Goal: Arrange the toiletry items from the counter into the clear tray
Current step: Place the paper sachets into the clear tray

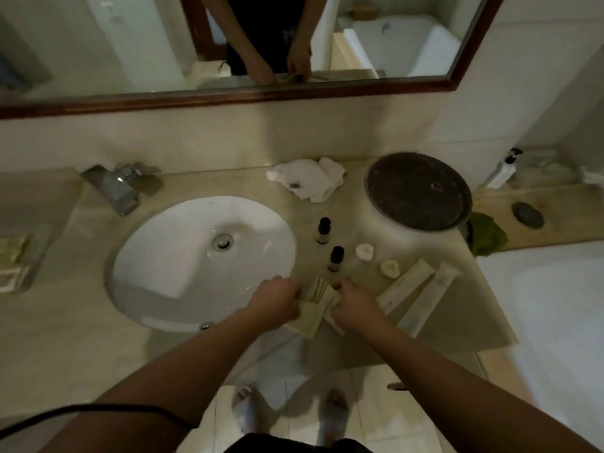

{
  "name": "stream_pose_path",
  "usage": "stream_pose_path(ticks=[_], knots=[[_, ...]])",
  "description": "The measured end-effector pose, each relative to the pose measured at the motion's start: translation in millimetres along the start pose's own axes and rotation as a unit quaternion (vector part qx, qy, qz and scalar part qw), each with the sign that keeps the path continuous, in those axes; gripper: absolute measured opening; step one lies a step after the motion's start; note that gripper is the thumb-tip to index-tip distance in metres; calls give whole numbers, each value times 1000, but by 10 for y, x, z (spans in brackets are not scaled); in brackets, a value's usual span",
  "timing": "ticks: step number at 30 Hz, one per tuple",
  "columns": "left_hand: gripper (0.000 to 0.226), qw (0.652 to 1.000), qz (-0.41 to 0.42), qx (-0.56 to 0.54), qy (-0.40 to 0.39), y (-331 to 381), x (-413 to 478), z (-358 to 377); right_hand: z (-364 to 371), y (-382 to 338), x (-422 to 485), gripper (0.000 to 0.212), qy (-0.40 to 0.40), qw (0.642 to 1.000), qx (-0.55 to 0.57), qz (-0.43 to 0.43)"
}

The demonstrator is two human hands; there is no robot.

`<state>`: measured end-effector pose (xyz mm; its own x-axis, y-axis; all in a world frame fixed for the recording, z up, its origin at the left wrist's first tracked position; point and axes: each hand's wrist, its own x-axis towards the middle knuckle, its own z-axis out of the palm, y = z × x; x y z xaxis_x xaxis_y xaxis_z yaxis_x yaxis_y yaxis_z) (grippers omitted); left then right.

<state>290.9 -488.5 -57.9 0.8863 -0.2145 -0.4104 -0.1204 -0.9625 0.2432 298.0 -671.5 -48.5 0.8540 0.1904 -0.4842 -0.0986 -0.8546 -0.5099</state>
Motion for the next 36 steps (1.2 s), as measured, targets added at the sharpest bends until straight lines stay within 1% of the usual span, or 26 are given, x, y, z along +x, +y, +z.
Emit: stream_pose_path(ticks=[2,4,8,11,13,16,18,20,22,23,26,31,36], knots=[[27,994,-46,-102,12,-64,-104,-18,-3,-63,-34,30,-7,998,54,-19],[26,979,-78,-183,43,-197,-255,-54,19,-178,-52,26,-30,994,94,-38],[13,950,-113,-262,126,-618,-632,-213,84,-573,-63,14,-32,987,140,-77],[17,921,-164,-312,168,-993,-999,-377,183,-998,-61,9,-22,984,132,-115],[19,902,-181,-333,207,-1270,-1271,-455,281,-1339,-58,12,-20,981,125,-149],[20,857,-223,-391,252,-1680,-1749,-521,484,-1916,-72,19,-51,973,115,-192],[23,822,-241,-428,288,-1972,-2080,-524,653,-2334,-125,26,-74,969,111,-209],[25,790,-256,-451,327,-2272,-2370,-517,834,-2702,-195,31,-76,967,116,-212],[23,764,-277,-471,343,-2568,-2635,-518,1028,-3035,-270,34,-82,966,128,-209],[22,756,-285,-477,346,-2715,-2744,-513,1123,-3185,-299,33,-84,966,132,-207],[20,749,-285,-483,353,-3118,-3034,-520,1394,-3623,-356,31,-79,961,159,-213],[20,714,-297,-508,378,-3637,-3302,-561,1708,-4090,-322,33,-84,957,199,-194],[20,709,-319,-500,381,-4013,-3242,-667,1868,-4405,-53,28,-101,954,231,-162]])
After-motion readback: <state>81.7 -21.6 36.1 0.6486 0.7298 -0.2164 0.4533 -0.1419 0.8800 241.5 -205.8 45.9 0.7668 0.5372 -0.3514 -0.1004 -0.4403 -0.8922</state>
